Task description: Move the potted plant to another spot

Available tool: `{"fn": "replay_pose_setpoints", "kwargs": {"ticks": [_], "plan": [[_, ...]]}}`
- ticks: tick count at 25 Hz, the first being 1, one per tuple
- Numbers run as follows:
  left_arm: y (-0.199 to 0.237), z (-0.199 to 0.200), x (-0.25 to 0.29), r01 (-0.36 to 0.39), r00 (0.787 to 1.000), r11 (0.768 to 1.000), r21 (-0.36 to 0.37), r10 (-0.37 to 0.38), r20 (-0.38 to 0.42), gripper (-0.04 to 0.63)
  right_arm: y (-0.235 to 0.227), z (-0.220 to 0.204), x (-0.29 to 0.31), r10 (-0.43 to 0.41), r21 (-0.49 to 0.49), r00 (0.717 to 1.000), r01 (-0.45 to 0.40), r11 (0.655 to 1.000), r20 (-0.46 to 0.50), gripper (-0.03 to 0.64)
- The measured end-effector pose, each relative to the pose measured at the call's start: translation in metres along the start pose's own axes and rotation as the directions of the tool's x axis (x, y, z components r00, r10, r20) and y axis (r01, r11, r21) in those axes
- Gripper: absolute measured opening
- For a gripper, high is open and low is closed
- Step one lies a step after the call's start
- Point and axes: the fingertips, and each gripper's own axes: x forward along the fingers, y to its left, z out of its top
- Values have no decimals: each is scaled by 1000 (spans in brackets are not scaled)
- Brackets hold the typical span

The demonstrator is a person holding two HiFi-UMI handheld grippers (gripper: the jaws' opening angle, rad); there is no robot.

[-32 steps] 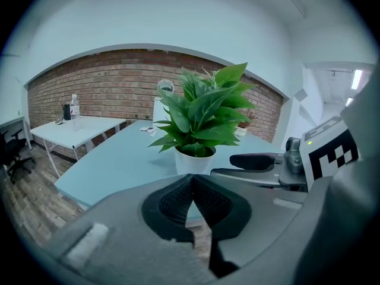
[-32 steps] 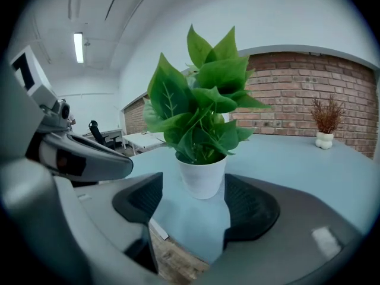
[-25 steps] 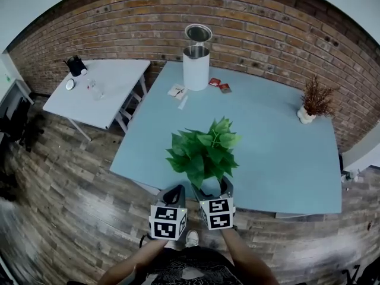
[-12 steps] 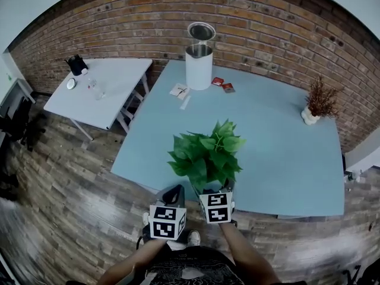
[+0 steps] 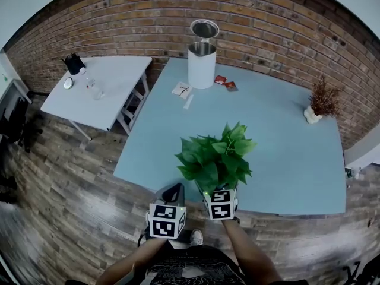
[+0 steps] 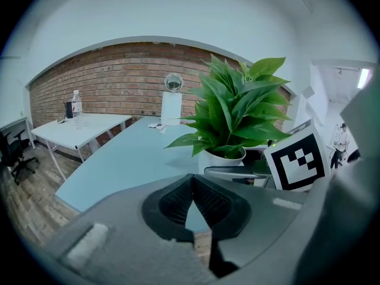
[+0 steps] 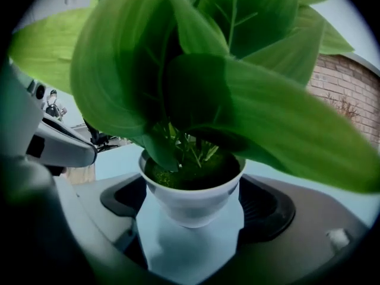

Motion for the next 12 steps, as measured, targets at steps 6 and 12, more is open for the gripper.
{"fn": "replay_pose_setpoints", "kwargs": {"ticks": [6,12], "plan": [[8,2,3,14,1000,1000,2,-14,-2,-2,-2,1,0,-23,6,1000,23,1000,3,479],[20,1,4,24,1000,1000,-3,-24,-8,-2,6,1,5,-31,15,999,31,999,4,474]]}}
